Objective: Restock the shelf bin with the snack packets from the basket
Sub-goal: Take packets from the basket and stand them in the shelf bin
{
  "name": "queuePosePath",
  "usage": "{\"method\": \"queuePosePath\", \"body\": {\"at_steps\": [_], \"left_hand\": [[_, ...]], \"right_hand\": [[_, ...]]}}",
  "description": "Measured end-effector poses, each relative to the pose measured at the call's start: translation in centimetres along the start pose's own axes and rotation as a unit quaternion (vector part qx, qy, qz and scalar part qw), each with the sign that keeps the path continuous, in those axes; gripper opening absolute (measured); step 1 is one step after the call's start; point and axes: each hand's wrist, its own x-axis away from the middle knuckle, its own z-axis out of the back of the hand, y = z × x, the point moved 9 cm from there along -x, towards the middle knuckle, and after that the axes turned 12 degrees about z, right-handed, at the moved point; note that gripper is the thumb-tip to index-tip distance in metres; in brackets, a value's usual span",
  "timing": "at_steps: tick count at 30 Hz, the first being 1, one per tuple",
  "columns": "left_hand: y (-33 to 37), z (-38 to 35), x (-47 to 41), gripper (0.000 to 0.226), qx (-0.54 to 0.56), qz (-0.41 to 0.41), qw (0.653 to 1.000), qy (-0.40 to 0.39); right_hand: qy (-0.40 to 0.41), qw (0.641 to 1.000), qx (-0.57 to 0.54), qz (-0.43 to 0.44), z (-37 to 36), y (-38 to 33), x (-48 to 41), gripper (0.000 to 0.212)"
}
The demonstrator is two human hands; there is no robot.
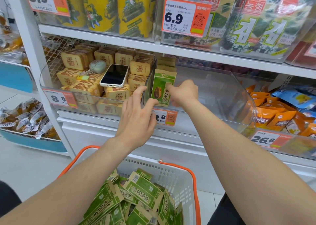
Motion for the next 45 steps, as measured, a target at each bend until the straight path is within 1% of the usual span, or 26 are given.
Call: {"method": "queuePosePath", "body": {"at_steps": [4, 10, 16, 24, 26, 28, 30, 32, 33, 35, 37, 38, 39, 40, 42, 45], "left_hand": [[0.2, -0.2, 0.1, 0.035, -0.021, -0.004, 1.0, -0.004], [0.0, -0.1, 0.3, 0.035, -0.029, -0.018, 0.999, -0.012], [-0.1, -0.2, 0.1, 0.034, -0.031, -0.021, 0.999, -0.007], [-0.2, -0.3, 0.2, 0.038, -0.032, -0.031, 0.999, -0.012], [-0.1, -0.1, 0.5, 0.041, -0.025, -0.033, 0.999, 0.0], [-0.1, 0.4, 0.8, 0.041, -0.029, -0.038, 0.998, 0.032], [0.0, 1.1, 1.4, 0.036, -0.044, -0.073, 0.993, 0.076], [0.3, 1.0, 2.4, 0.026, -0.058, -0.136, 0.985, 0.09], [0.4, 0.5, 3.0, 0.022, -0.064, -0.168, 0.981, 0.073], [0.0, -1.4, 4.1, 0.016, -0.07, -0.202, 0.977, 0.003], [-1.0, -3.7, 5.3, 0.012, -0.072, -0.198, 0.974, -0.082], [-1.5, -5.0, 6.1, 0.013, -0.083, -0.186, 0.97, -0.131], [-2.1, -6.4, 6.9, 0.014, -0.104, -0.167, 0.961, -0.193], [-2.7, -7.8, 7.9, 0.016, -0.133, -0.145, 0.945, -0.261], [-3.2, -9.9, 10.6, 0.018, -0.18, -0.123, 0.898, -0.383], [-4.0, -12.3, 15.1, 0.024, -0.206, -0.106, 0.836, -0.497]], "right_hand": [[0.016, 0.998, -0.034, 0.041, 0.1, -1.3, 0.1, 0.027], [-0.004, 0.998, -0.051, 0.041, -0.8, -1.7, 0.4, 0.016], [-0.009, 0.998, -0.056, 0.034, -1.1, -1.9, 0.3, 0.021], [-0.011, 0.998, -0.036, 0.048, -0.5, -2.0, 0.6, 0.02], [-0.011, 0.998, -0.026, 0.055, 0.1, -2.4, 1.0, 0.025], [-0.021, 0.998, -0.014, 0.066, 0.7, -3.1, 1.8, 0.025], [-0.034, 0.995, -0.001, 0.098, 1.1, -4.3, 3.0, 0.019], [-0.028, 0.987, 0.02, 0.157, 1.8, -6.2, 4.7, 0.021], [-0.015, 0.979, 0.043, 0.197, 2.2, -7.3, 5.8, 0.023], [0.011, 0.953, 0.1, 0.287, 3.0, -9.8, 8.6, 0.023], [0.013, 0.926, 0.136, 0.351, 3.2, -11.6, 11.6, 0.019], [-0.003, 0.917, 0.152, 0.368, 2.9, -12.0, 13.1, 0.018], [-0.031, 0.91, 0.172, 0.375, 2.3, -12.0, 14.3, 0.018], [-0.07, 0.904, 0.2, 0.371, 1.3, -11.4, 15.4, 0.019], [-0.168, 0.882, 0.265, 0.351, -1.0, -9.3, 17.5, 0.02], [-0.316, 0.821, 0.334, 0.337, -4.2, -5.1, 20.9, 0.014]]}}
